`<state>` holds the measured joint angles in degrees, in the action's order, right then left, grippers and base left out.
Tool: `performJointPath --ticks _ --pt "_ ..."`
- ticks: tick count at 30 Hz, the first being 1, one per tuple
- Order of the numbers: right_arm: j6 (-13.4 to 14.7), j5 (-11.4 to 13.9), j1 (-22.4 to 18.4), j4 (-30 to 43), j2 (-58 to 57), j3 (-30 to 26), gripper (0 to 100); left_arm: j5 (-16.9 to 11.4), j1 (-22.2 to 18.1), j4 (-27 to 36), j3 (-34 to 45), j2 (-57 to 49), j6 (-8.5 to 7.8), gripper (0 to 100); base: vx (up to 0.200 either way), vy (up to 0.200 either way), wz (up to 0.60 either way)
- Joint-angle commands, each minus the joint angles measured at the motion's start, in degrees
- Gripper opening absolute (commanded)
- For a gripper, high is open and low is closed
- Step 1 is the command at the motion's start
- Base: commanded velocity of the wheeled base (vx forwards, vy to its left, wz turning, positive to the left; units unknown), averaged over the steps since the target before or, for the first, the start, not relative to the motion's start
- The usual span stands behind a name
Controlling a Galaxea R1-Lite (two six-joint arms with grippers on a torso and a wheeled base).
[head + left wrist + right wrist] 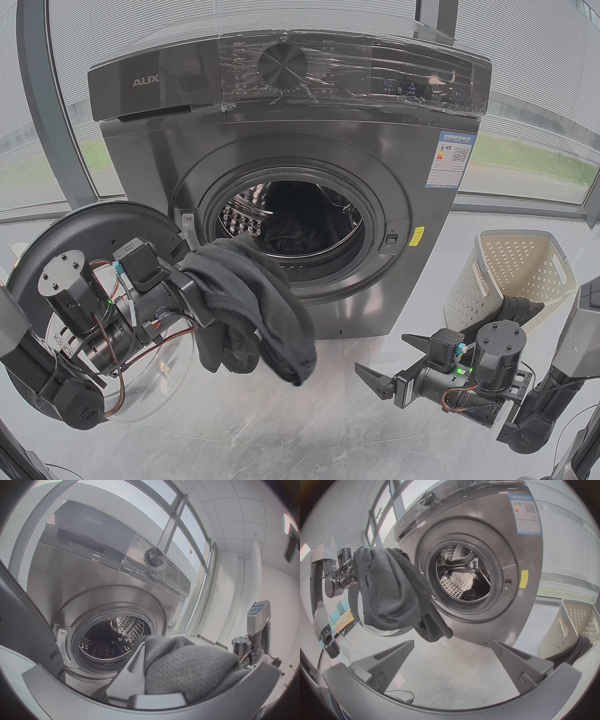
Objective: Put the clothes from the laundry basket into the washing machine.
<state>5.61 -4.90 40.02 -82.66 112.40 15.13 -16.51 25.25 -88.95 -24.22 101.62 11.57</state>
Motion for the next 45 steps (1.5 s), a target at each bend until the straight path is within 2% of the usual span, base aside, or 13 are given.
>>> performJointPath --ticks 1,9,11,12,13,15,17,18,22,26,29,38,45 --pt "1.25 -0.46 -1.7 -2.24 1.51 -1.59 100 -0.37 -1.25 0.01 1.11 -2.74 0.38 0 0.0 0.0 0.0" --pt "1.07 -0.64 -4.87 -2.59 1.42 -2.12 100 -0.28 -1.08 0.01 2.87 -1.95 -0.06 0 0.0 0.0 0.0" --pt "1.07 -0.64 -5.39 -2.59 1.51 -2.12 100 -0.28 -0.73 0.01 4.89 -1.51 -2.87 0 0.0 0.0 0.0" --pt "1.07 -0.64 -5.39 -2.59 1.51 -2.12 100 -0.28 -0.73 0.01 4.89 -1.51 -2.87 0 0.0 0.0 0.0" --pt "1.07 -0.64 -5.13 -2.59 1.51 -2.21 100 -0.19 -0.73 0.01 5.85 0.07 -5.5 0 0.0 0.0 0.0" --pt "1.16 -0.72 -4.69 -2.59 1.33 -2.03 100 -0.02 -1.08 0.01 6.38 1.74 -8.49 0 0.0 0.0 0.0" --pt "1.16 -0.72 -4.6 -2.59 1.25 -1.94 100 0.42 -1.25 0.01 6.56 2.44 -9.46 0 0.0 0.0 0.0" --pt "1.16 -0.72 -4.51 -2.59 1.25 -1.94 100 2.27 -1.25 -0.08 6.47 3.85 -10.95 0 0.0 0.0 0.0" --pt "1.16 -0.64 -4.87 -2.59 1.25 -1.94 100 4.82 -1.08 -0.08 5.15 4.64 -10.51 0 0.0 0.0 0.0" --pt "1.25 -0.64 -4.6 -2.59 1.07 -1.77 100 4.55 -1.08 -0.08 4.54 4.73 -10.51 0 0.15 0.0 0.0" --pt "1.25 -0.64 -4.51 -2.59 1.16 -1.77 100 4.99 -0.73 -0.08 4.71 5.78 -11.57 0 0.2 0.0 0.0" --pt "1.34 -0.64 -4.43 -2.59 1.07 -1.77 100 4.9 0.15 -0.08 5.24 6.13 -11.74 0 0.0 0.0 0.0" --pt "1.42 -0.64 -4.07 -2.59 0.98 -1.86 100 4.99 0.77 -0.17 5.15 6.84 -11.74 0 0.171 0.0 0.0"
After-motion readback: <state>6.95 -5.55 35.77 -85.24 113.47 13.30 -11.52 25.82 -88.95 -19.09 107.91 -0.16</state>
